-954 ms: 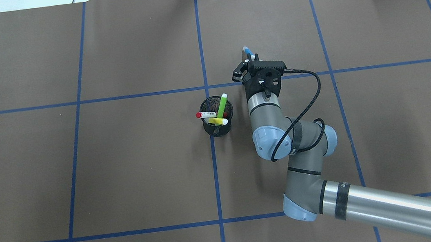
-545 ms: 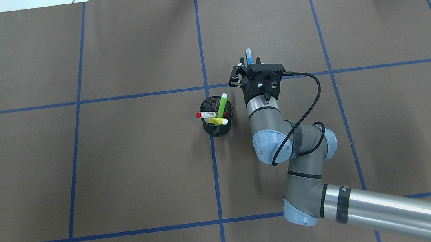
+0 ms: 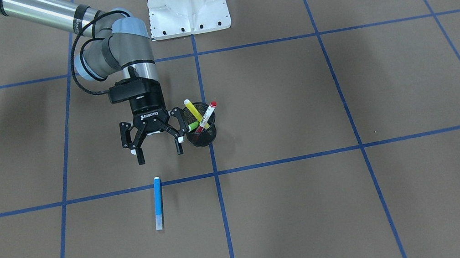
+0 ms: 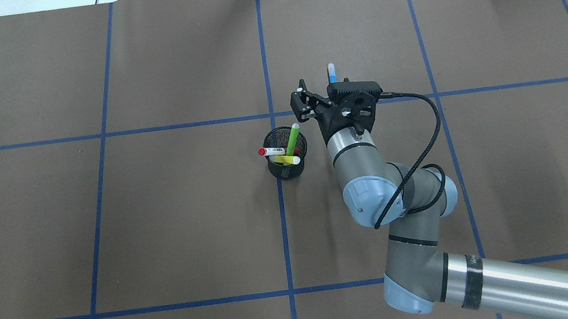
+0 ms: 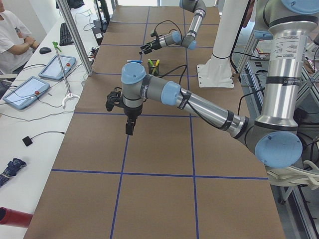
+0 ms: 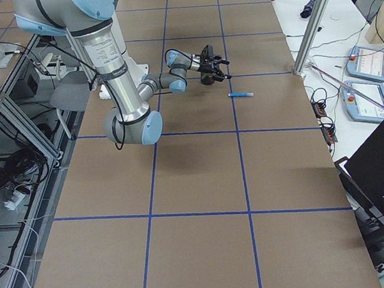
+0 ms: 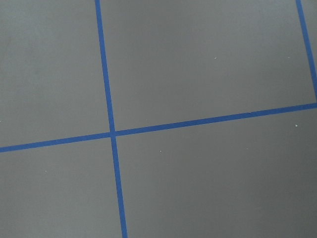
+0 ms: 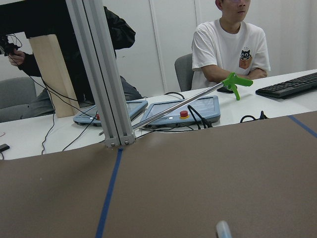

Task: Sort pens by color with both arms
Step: 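Lower the blue marker onto the table beside the cup and release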

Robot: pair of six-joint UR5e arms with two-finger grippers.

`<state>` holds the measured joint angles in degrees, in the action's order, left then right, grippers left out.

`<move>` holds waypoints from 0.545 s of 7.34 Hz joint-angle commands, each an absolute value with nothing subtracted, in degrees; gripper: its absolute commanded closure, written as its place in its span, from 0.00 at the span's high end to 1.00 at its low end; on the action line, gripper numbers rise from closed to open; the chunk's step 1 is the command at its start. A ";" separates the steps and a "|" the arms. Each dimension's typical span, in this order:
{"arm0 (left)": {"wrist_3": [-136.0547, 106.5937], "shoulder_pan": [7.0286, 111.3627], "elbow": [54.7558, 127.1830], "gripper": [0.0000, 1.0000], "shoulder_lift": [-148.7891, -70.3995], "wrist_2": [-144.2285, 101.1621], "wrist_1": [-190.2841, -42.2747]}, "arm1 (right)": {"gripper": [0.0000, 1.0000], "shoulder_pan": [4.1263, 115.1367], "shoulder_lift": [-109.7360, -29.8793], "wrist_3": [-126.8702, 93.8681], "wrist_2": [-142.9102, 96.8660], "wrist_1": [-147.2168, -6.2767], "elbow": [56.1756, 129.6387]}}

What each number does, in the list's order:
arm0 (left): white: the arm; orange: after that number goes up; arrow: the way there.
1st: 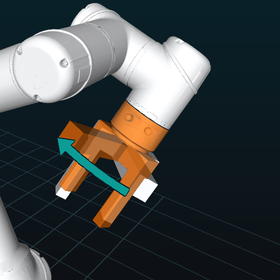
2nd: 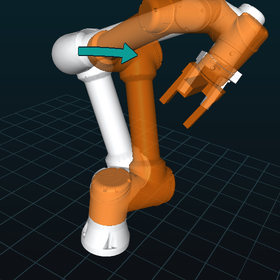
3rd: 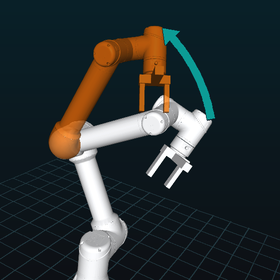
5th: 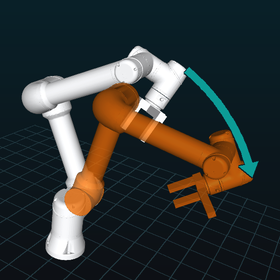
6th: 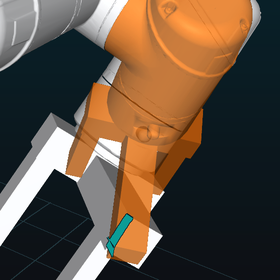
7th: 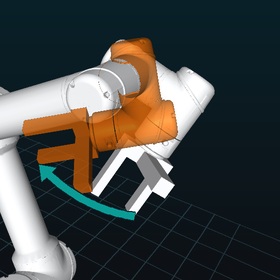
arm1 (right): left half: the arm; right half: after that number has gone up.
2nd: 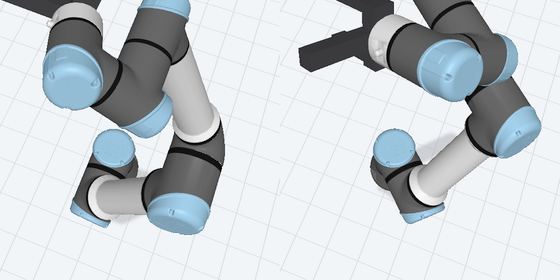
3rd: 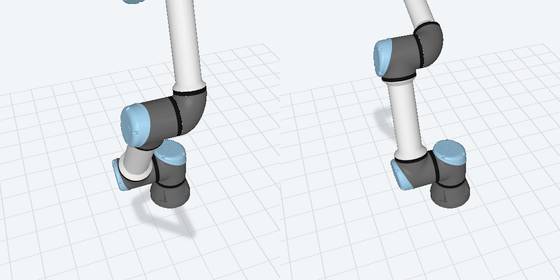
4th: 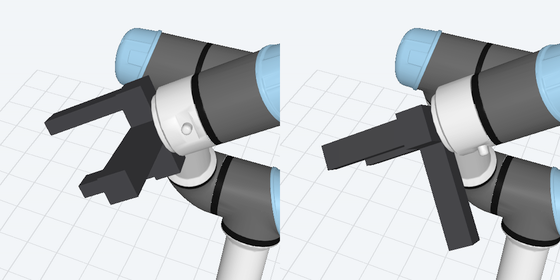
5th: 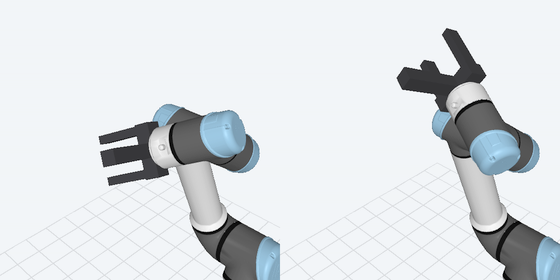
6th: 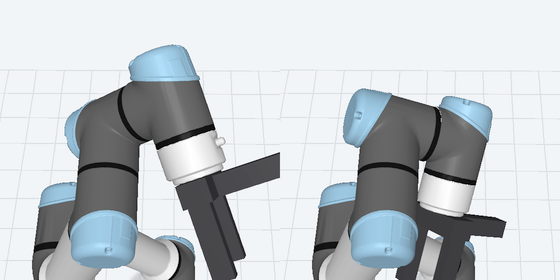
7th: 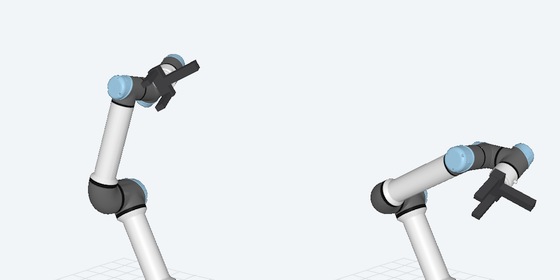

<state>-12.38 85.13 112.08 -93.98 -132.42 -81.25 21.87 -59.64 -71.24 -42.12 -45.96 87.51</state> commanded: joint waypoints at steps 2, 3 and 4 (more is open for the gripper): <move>-32.97 76.95 115.21 1.00 -100.08 -132.71 -81.30 | 0.99 28.98 -64.14 -70.58 -57.33 -50.44 99.28; -43.23 71.77 115.75 1.00 -104.63 -132.71 -81.39 | 0.99 32.22 -66.86 -70.66 -65.92 -52.28 103.49; -53.42 65.89 115.75 1.00 -109.46 -132.37 -81.47 | 0.99 35.82 -67.75 -70.66 -74.45 -57.17 107.10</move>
